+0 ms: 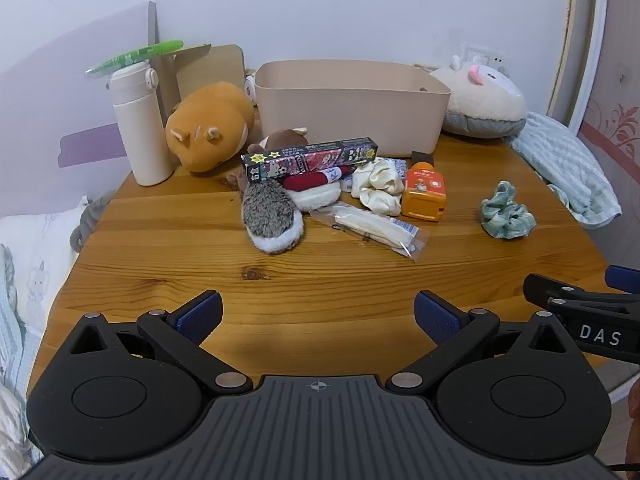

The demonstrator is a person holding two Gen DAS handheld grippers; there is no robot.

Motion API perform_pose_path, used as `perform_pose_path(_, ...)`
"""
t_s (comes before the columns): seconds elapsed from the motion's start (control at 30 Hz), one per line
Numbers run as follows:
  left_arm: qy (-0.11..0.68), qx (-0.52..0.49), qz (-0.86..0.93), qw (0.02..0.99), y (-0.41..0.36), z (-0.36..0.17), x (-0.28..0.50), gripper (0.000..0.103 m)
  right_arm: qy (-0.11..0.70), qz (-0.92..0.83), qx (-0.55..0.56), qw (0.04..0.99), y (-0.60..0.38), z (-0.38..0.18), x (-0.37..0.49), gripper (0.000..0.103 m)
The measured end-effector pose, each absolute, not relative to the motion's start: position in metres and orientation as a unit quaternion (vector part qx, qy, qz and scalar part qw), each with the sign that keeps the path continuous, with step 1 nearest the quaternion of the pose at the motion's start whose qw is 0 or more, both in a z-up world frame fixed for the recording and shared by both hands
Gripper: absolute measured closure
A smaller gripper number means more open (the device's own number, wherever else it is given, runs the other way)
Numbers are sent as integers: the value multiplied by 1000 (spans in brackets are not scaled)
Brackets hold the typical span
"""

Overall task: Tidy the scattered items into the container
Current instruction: 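Move the left tool toward the boxed pen set while the right tool approaches the green scrunchie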

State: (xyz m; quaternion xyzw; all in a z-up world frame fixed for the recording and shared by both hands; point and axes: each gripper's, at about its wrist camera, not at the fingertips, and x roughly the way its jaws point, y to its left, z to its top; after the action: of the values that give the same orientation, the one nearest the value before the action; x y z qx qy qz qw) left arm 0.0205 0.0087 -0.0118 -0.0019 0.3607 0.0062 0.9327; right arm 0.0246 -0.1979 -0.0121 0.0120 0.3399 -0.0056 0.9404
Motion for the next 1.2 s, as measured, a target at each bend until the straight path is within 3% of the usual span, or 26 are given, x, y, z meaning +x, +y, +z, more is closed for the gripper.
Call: perform_pose_path(1.2,380,-18,24,925,43,-39,125,0,373,-33,-9,927,-211,-41,115,0)
